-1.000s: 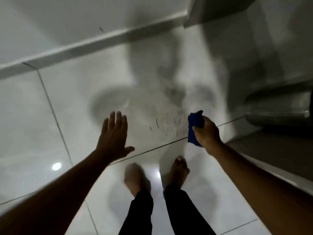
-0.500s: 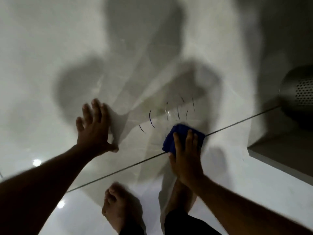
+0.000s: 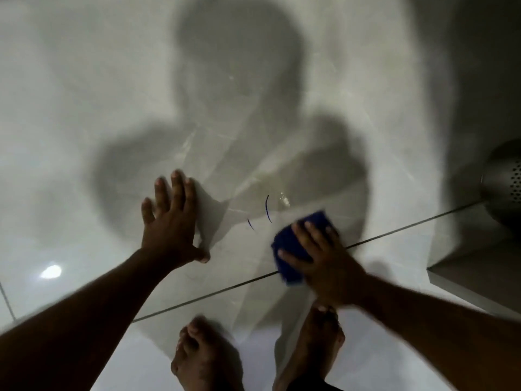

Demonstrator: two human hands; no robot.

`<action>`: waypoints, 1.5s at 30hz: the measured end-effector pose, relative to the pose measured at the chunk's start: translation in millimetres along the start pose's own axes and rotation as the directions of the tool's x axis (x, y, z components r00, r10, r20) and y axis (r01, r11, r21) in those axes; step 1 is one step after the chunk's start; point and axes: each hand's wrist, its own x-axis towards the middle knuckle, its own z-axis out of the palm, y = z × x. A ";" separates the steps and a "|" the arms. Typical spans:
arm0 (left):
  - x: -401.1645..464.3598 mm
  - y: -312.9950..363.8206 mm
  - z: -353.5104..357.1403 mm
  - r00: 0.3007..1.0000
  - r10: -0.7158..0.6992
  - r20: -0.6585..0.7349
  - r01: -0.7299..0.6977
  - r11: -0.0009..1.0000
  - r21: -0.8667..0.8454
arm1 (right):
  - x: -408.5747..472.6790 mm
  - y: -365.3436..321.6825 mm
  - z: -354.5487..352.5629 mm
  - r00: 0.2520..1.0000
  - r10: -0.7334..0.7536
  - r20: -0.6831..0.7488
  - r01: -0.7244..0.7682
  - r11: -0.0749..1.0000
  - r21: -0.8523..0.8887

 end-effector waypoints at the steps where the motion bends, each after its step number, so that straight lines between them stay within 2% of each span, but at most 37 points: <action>1: 0.8 1.4 -0.9 1.000 -0.002 -0.002 0.002 1.000 0.004 | 20.3 22.3 -13.3 0.996 0.077 -0.038 -0.077 0.997 -0.005; 3: 2.0 1.7 0.8 1.000 -0.009 0.004 0.009 1.000 0.009 | 83.3 57.9 -41.1 0.942 0.308 -0.133 -0.301 0.951 0.071; 5: 2.4 0.0 3.0 1.000 -0.006 -0.005 0.006 1.000 0.015 | 150.2 73.5 -68.4 0.867 0.466 -0.176 -0.436 0.881 0.183; 7: 2.7 -4.3 4.8 1.000 0.001 -0.026 -0.001 1.000 0.015 | 183.9 49.1 -74.8 0.830 0.505 -0.237 -0.455 0.858 0.237; 8: 3.4 -6.2 6.0 0.999 0.009 -0.038 -0.008 1.000 0.014 | 180.0 26.1 -66.6 0.843 0.469 -0.263 -0.417 0.879 0.231; 9: 3.5 -7.4 6.9 0.999 0.012 -0.050 -0.012 1.000 0.012 | 160.4 -1.4 -50.6 0.889 0.378 -0.260 -0.332 0.921 0.205; 11: 2.7 -7.6 6.2 0.999 0.015 -0.052 -0.014 1.000 0.007 | 92.7 -46.3 -13.2 0.989 0.016 -0.150 -0.006 0.998 0.062; 12: 1.7 -7.0 5.4 0.999 0.011 -0.046 -0.011 1.000 0.008 | 61.0 -51.4 1.3 0.977 -0.204 -0.062 0.204 0.979 -0.015; 13: 0.8 -6.6 4.6 0.999 0.006 -0.043 -0.006 1.000 0.011 | 43.6 -39.7 8.2 0.922 -0.387 -0.004 0.386 0.920 -0.070; 14: 0.9 -5.4 4.4 0.999 0.006 -0.043 -0.005 1.000 0.011 | 41.0 -16.8 8.3 0.866 -0.501 0.008 0.498 0.860 -0.107; 15: 1.2 -4.6 4.8 0.999 0.007 -0.046 -0.007 1.000 0.009 | 50.5 7.1 1.7 0.844 -0.536 0.002 0.532 0.837 -0.131; 17: 1.9 -4.8 5.8 0.998 0.012 -0.058 -0.012 1.000 0.008 | 89.6 44.9 -22.9 0.902 -0.418 -0.112 0.398 0.903 -0.162; 19: 1.4 -6.6 6.7 0.998 0.010 -0.059 -0.010 1.000 0.002 | 140.5 64.4 -50.8 0.966 -0.057 -0.254 0.039 0.996 -0.075; 20: 1.4 -6.8 6.8 0.998 0.008 -0.058 -0.008 1.000 0.001 | 166.9 64.2 -64.3 0.934 0.180 -0.309 -0.179 0.983 0.032; 21: 1.1 -6.7 7.1 0.998 0.006 -0.062 -0.006 1.000 0.001 | 190.8 55.3 -76.0 0.860 0.399 -0.319 -0.369 0.917 0.151; 22: 0.7 -6.6 7.2 0.998 0.001 -0.068 -0.001 1.000 0.002 | 208.6 40.9 -84.5 0.787 0.539 -0.301 -0.483 0.841 0.244; 23: 0.8 -6.3 7.0 0.997 -0.003 -0.073 0.003 1.000 0.001 | 217.0 23.3 -85.7 0.763 0.580 -0.286 -0.509 0.811 0.287; 24: 0.6 -5.7 7.1 0.997 -0.006 -0.074 0.006 1.000 0.002 | 212.5 3.1 -77.2 0.811 0.508 -0.288 -0.441 0.856 0.270; 25: 0.7 -5.1 5.9 0.997 -0.004 -0.076 0.005 1.000 0.006 | 193.9 -14.3 -63.0 0.907 0.315 -0.279 -0.273 0.945 0.178; 26: 0.2 -4.3 4.5 0.997 -0.003 -0.075 0.004 1.000 0.006 | 163.6 -25.9 -47.8 0.972 0.051 -0.229 -0.037 0.997 0.068; 27: -0.8 -3.4 3.0 0.998 -0.008 -0.070 0.008 1.000 0.004 | 128.6 -25.0 -33.7 0.972 -0.180 -0.149 0.180 0.984 -0.012; 28: -1.7 -2.4 1.3 0.998 -0.012 -0.060 0.012 1.000 0.002 | 93.2 -9.1 -22.4 0.934 -0.348 -0.076 0.344 0.937 -0.066; 29: -2.4 -0.9 0.8 0.999 -0.017 -0.046 0.017 1.000 -0.001 | 63.0 16.3 -16.4 0.901 -0.433 -0.031 0.428 0.898 -0.106; 30: -2.5 0.7 0.4 0.999 -0.021 -0.037 0.021 1.000 -0.006 | 41.9 48.3 -16.3 0.903 -0.430 -0.018 0.423 0.895 -0.139; 31: -2.0 1.9 -0.2 0.999 -0.023 -0.036 0.022 1.000 -0.009 | 29.7 80.9 -19.7 0.935 -0.350 -0.053 0.338 0.927 -0.162; 32: -1.0 2.5 0.0 0.999 -0.025 -0.038 0.024 1.000 -0.010 | 28.7 108.9 -24.6 0.972 -0.197 -0.127 0.178 0.972 -0.151; 33: 0.2 2.9 0.7 0.999 -0.026 -0.034 0.026 1.000 -0.010 | 39.0 128.4 -31.8 0.977 0.038 -0.211 -0.053 0.996 -0.066; 34: 1.2 3.0 0.8 0.999 -0.024 -0.028 0.024 1.000 -0.009 | 60.7 137.1 -42.8 0.906 0.328 -0.268 -0.315 0.945 0.090; 35: 2.2 2.8 1.5 0.999 -0.021 -0.025 0.021 1.000 -0.009 | 93.1 135.2 -55.0 0.772 0.584 -0.250 -0.536 0.810 0.237; 36: 2.3 2.2 2.7 1.000 -0.020 -0.022 0.020 1.000 -0.007 | 129.7 122.5 -66.2 0.648 0.734 -0.204 -0.656 0.674 0.339; 37: 2.3 1.1 3.4 1.000 -0.019 -0.022 0.019 1.000 0.000 | 164.2 100.8 -74.1 0.603 0.778 -0.175 -0.693 0.620 0.368; 38: 2.7 -0.1 3.8 1.000 -0.019 -0.025 0.019 1.000 0.006 | 192.6 74.5 -77.9 0.647 0.732 -0.213 -0.644 0.675 0.360; 39: 2.6 -1.0 3.9 0.999 -0.021 -0.028 0.021 1.000 0.009 | 208.4 44.2 -76.5 0.727 0.625 -0.283 -0.542 0.776 0.322; 41: 1.7 -1.1 2.9 0.999 -0.020 -0.036 0.021 1.000 0.005 | 189.3 -13.6 -54.4 0.888 0.316 -0.334 -0.254 0.943 0.217; 42: 1.1 -0.6 2.0 0.999 -0.014 -0.038 0.014 1.000 0.001 | 155.6 -32.9 -36.4 0.943 0.145 -0.300 -0.106 0.984 0.144; 43: 0.5 -0.4 0.9 0.999 -0.010 -0.036 0.010 1.000 -0.003 | 113.9 -40.5 -19.0 0.972 0.008 -0.234 0.013 0.996 0.086; 45: -0.5 -1.8 0.6 0.999 -0.013 -0.030 0.013 1.000 -0.008 | 34.6 -13.4 6.1 0.965 -0.232 -0.118 0.234 0.972 0.002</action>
